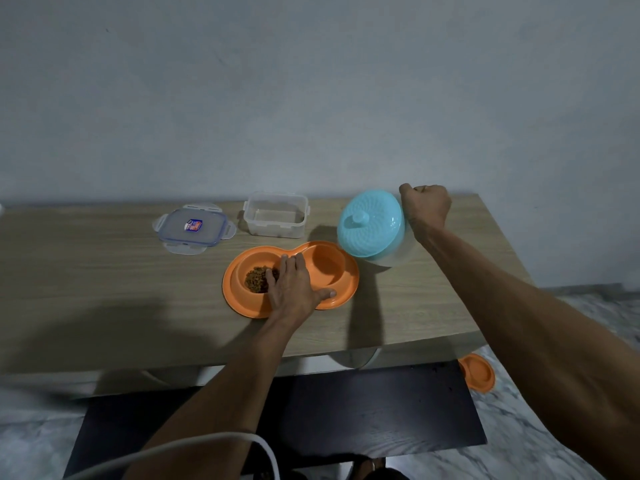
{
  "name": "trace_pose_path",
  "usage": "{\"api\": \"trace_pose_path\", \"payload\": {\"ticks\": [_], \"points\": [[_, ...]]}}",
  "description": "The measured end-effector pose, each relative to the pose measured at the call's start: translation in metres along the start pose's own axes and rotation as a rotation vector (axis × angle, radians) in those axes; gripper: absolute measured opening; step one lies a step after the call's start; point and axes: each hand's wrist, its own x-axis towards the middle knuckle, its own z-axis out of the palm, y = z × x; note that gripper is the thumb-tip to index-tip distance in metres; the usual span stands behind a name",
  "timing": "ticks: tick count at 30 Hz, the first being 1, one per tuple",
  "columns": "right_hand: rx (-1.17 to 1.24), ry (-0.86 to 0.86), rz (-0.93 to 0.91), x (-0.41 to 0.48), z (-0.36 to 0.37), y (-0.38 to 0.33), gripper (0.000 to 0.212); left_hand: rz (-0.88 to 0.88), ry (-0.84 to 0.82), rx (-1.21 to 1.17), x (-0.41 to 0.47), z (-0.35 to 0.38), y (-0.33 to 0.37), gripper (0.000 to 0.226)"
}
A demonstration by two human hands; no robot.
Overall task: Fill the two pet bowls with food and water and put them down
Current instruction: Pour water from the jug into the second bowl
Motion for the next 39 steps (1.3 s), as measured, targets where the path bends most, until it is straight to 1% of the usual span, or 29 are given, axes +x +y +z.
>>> {"api": "trace_pose_path", "payload": {"ticks": [7,11,15,20,39], "points": [[-0.120,0.006,-0.094,-0.008,0.001,0.002,0.042,0.013,0.004,0.002,0.000,0.000,-0.001,0.110],[-0.160,0.007,-0.114,-0.011,0.001,0.000,0.040,0.015,0.004,-0.015,0.000,0.001,-0.002,0.110],[-0.168,-0.005,-0.136,-0.013,0.002,-0.001,0.039,0.013,0.004,-0.018,0.000,0.000,-0.001,0.110],[-0.158,-0.017,-0.174,-0.016,0.002,-0.004,0.044,0.006,-0.003,-0.026,0.000,0.000,-0.001,0.111],[-0.168,-0.014,-0.203,-0.017,0.002,-0.015,0.039,-0.003,0.017,-0.013,0.000,-0.001,0.001,0.108]]}}
